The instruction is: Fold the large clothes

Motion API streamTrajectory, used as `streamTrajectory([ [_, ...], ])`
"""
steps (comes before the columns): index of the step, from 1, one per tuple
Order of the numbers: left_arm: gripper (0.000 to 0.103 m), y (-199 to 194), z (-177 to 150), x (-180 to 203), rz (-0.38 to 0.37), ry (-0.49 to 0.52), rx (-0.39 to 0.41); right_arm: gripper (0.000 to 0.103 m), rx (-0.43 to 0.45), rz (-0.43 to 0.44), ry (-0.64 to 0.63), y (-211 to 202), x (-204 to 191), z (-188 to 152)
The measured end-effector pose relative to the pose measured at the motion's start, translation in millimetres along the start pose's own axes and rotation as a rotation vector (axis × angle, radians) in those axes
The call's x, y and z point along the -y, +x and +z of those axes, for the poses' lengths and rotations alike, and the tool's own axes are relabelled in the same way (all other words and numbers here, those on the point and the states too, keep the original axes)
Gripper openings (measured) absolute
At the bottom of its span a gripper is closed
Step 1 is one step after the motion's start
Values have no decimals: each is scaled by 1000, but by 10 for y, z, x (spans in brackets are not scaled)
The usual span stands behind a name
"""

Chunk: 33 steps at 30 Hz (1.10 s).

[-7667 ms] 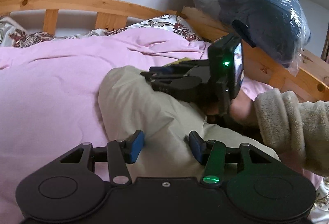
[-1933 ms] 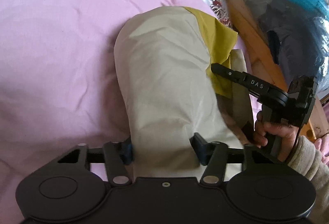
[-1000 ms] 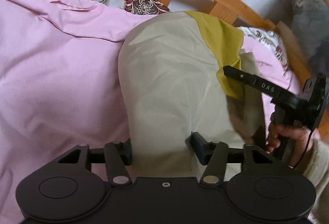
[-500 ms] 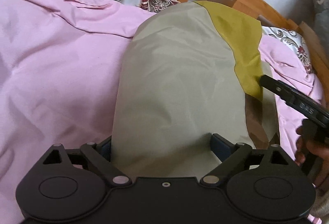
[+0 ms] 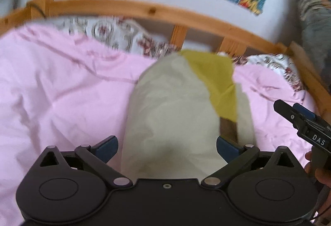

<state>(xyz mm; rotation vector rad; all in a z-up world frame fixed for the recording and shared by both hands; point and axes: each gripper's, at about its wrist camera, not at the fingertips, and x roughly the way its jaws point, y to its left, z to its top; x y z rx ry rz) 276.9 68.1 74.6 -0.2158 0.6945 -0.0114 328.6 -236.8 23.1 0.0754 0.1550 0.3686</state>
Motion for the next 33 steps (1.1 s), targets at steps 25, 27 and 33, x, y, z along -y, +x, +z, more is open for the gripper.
streamTrajectory([
  [25,102,-1800,-871,327,13,120,252,103,213,-45,-101,-2260,-812,-121],
  [27,102,-1836,-1003,335,15,113,257,103,203,-49,-107,-2354,-850,-221],
  [33,102,-1804,-1337,386,33,135,273,103,173,-55,-124,-2473,-883,-610],
])
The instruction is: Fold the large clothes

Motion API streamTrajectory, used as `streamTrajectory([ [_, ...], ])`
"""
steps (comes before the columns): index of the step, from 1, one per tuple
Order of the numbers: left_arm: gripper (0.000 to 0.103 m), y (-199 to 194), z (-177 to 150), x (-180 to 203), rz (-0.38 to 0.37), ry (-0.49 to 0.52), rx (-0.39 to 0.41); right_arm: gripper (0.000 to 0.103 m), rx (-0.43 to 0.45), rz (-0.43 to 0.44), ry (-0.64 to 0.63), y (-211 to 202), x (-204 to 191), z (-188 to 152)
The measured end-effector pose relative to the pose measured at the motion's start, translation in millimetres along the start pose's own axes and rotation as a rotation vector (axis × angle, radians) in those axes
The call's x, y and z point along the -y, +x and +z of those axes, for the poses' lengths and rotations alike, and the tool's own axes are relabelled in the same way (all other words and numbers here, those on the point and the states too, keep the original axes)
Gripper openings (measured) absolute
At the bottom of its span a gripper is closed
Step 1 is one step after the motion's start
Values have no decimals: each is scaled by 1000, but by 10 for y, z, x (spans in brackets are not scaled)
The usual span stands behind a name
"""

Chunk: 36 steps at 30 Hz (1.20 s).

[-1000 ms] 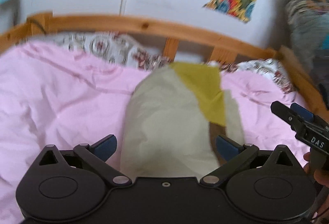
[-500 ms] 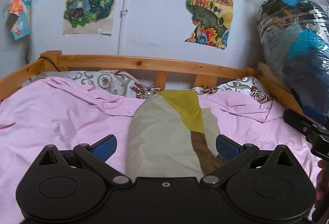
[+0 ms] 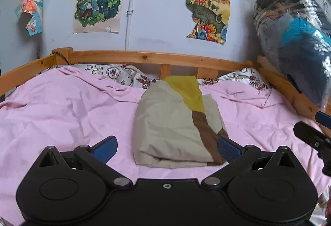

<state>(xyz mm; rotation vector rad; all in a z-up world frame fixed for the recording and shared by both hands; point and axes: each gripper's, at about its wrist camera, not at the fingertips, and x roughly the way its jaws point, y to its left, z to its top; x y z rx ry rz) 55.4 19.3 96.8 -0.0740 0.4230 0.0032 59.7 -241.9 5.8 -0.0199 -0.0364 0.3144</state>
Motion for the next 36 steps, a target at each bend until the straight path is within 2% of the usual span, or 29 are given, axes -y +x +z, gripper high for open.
streamTrajectory([
  [4,102,46,-210,-8,29,21,-10,103,-14,-15,1,-75,32,-233],
  [13,102,161,-557,-166,52,-35,-47,103,-82,-40,10,-35,91,-467],
  [36,102,169,-610,-216,64,-45,-53,103,-94,-52,13,-23,120,-492],
])
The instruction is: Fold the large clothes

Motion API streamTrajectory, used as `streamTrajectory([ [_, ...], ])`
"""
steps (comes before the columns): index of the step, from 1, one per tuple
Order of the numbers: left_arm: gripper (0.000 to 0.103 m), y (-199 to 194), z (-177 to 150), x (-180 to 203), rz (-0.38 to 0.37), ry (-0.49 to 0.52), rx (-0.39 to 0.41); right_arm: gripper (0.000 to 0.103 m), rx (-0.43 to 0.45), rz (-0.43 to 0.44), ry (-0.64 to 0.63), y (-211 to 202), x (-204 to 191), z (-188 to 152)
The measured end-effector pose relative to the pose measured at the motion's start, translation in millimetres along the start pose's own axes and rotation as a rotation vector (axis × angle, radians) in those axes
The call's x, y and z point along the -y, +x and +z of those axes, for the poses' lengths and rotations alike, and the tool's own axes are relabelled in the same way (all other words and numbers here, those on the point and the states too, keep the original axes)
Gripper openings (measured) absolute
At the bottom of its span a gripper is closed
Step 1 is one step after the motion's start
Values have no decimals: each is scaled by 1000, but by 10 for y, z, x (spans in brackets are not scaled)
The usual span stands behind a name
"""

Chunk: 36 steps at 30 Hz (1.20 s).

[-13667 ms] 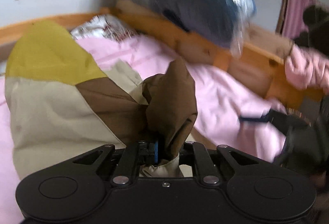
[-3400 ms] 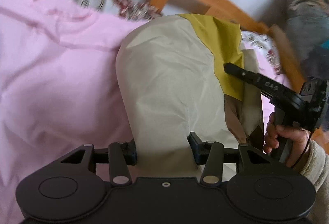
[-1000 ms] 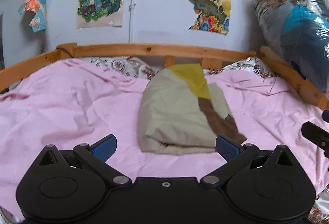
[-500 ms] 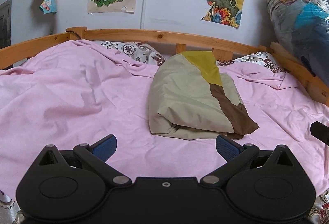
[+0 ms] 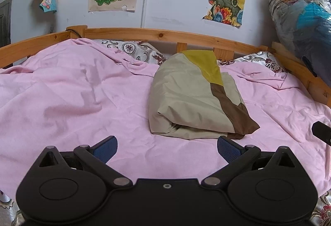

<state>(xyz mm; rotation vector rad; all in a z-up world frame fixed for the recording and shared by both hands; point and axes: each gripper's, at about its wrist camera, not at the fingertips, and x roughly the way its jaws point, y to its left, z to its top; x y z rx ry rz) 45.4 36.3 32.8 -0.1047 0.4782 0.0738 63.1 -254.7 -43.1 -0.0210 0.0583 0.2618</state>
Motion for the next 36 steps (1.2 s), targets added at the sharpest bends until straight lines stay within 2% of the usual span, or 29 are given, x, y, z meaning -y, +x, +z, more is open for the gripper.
streamTrajectory([
  [36,102,-14,-8,27,5,8,0,103,0,-2,5,4,32,7],
])
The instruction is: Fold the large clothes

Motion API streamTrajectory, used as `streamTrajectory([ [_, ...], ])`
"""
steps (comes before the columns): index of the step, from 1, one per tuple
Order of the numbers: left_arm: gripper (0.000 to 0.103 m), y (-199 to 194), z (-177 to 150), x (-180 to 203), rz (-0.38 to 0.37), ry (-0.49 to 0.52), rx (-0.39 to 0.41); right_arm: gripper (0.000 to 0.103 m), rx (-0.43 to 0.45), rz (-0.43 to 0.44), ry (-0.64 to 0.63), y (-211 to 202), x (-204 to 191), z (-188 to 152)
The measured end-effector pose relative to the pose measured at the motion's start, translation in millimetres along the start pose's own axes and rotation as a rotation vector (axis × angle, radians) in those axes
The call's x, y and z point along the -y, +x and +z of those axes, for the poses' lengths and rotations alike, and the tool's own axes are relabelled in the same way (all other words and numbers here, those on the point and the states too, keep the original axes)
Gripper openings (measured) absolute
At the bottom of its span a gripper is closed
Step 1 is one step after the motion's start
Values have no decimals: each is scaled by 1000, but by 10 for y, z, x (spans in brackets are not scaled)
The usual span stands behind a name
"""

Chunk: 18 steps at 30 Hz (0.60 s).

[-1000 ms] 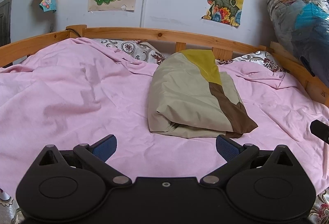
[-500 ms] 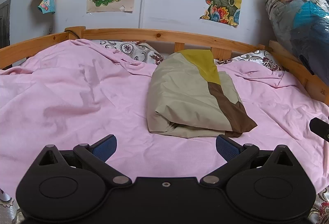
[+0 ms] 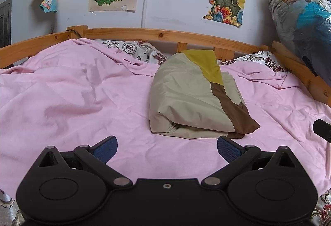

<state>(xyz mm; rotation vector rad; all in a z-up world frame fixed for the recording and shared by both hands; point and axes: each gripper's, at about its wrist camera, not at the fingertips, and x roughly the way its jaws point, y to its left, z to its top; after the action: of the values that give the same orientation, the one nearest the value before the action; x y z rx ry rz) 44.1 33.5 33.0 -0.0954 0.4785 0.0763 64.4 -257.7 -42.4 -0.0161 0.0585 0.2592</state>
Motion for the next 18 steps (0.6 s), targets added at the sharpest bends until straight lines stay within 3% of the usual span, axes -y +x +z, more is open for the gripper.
streamTrajectory([
  [18,102,1,-13,12,3,-2,-5,103,1,0,0,0,6,-2],
])
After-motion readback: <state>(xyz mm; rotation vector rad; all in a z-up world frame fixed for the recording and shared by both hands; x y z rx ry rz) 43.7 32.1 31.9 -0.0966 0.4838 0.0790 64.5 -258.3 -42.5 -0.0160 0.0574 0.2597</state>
